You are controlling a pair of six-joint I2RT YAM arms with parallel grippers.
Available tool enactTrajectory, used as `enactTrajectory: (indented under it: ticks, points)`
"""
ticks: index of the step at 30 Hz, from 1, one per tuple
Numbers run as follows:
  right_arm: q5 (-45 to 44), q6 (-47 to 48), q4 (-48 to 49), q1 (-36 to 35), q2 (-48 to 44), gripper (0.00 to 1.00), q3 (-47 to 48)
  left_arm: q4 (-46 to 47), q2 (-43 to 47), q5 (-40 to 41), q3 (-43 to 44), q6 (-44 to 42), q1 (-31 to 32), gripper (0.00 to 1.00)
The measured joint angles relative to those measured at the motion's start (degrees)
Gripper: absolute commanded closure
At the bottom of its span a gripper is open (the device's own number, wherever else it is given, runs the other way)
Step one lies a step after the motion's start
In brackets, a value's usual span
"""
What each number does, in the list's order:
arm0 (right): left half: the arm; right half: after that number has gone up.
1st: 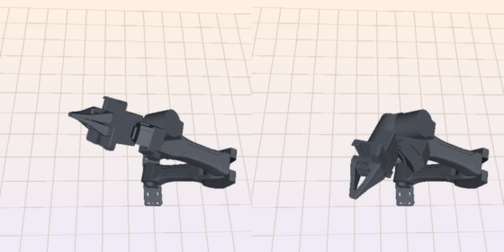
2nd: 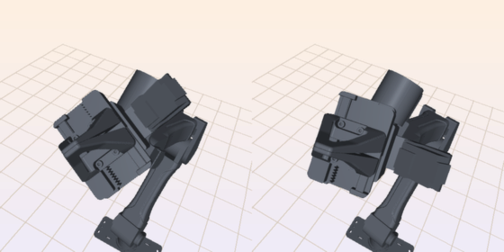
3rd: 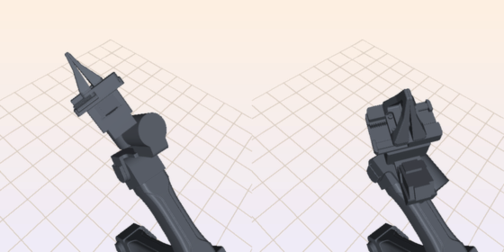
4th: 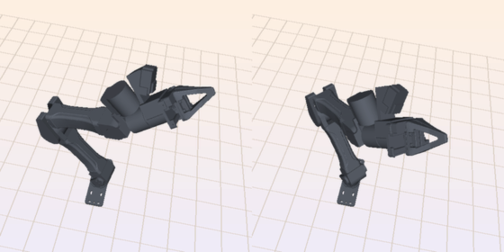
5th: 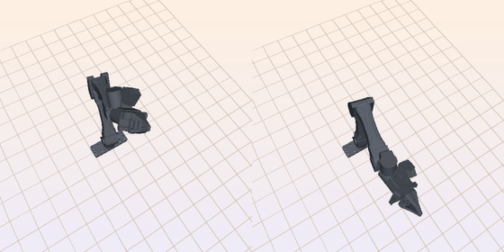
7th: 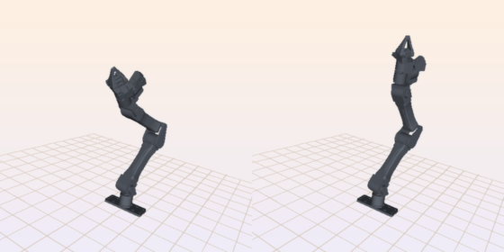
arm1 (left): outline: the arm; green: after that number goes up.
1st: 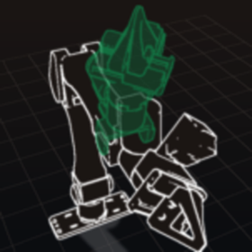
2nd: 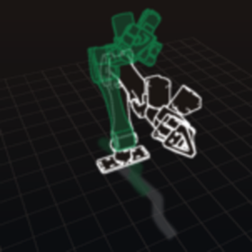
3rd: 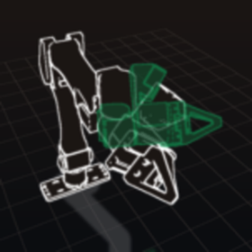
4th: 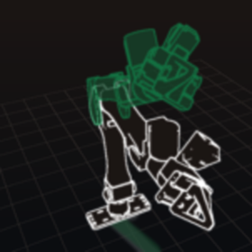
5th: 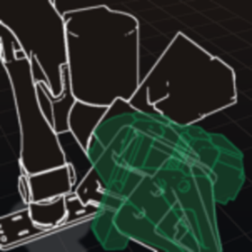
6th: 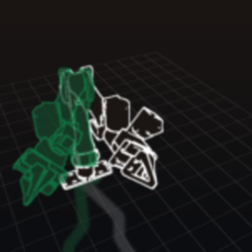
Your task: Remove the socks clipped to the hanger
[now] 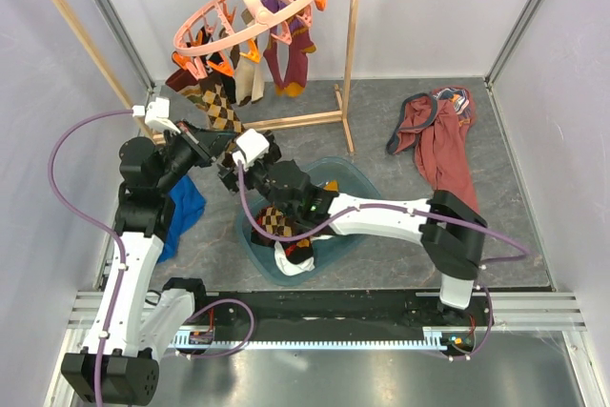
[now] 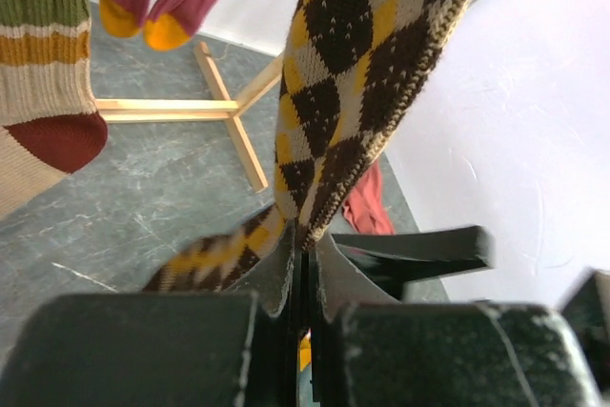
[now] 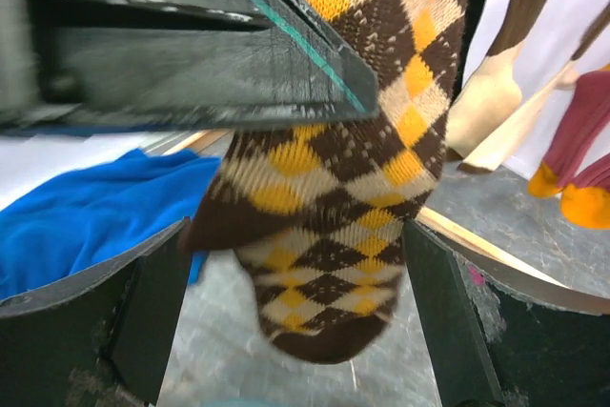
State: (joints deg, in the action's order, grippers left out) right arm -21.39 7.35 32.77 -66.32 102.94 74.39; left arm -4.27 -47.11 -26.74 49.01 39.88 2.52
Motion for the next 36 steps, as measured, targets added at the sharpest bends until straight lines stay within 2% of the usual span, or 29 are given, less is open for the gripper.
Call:
enactTrajectory:
  ticks: [2,5,6,8,9,11,12,15,23,32,36]
  points:
    - [-2.25,0.04,0.57,-0.07,2.64,0.04,2.49,0.02,0.00,-0.33,0.15,0.44,0.15,0.98]
    - [-4.59,0.52,1.09,-0.04,5.31,0.32,5.05,-0.09,0.00,-0.46,0.15,0.94,0.24,0.96]
    - [-4.92,0.72,1.11,0.02,5.79,0.62,5.57,-0.11,0.02,-0.46,0.17,1.05,0.24,0.94]
    - [-5.53,0.59,1.29,0.17,6.12,0.88,5.73,-0.17,0.02,-0.46,0.22,1.29,0.24,0.84]
    - [-5.57,0.87,1.40,0.17,6.14,1.00,5.73,-0.24,0.02,-0.46,0.33,1.42,0.24,0.76]
    - [-5.95,0.68,2.12,0.17,6.14,1.00,5.73,-0.46,0.02,-0.44,0.72,1.70,0.24,0.68]
    - [-6.05,0.48,2.69,0.17,6.14,1.00,5.68,-0.63,0.04,-0.46,1.01,1.70,0.24,0.59]
    - [-6.14,0.55,4.50,0.17,5.46,1.00,4.04,-2.95,-0.07,0.42,2.62,0.81,0.26,0.51]
    - [-5.38,0.26,5.97,0.70,2.45,1.00,1.03,-11.13,-5.51,10.36,18.51,-5.11,0.48,0.47]
    - [-4.31,-0.11,6.25,1.09,1.07,1.00,0.96,-15.98,-12.94,17.33,31.82,-6.27,-1.36,0.48]
    - [-3.87,-0.13,6.23,1.09,1.03,1.00,0.94,-17.66,-15.54,20.63,34.60,-6.27,-1.60,0.48]
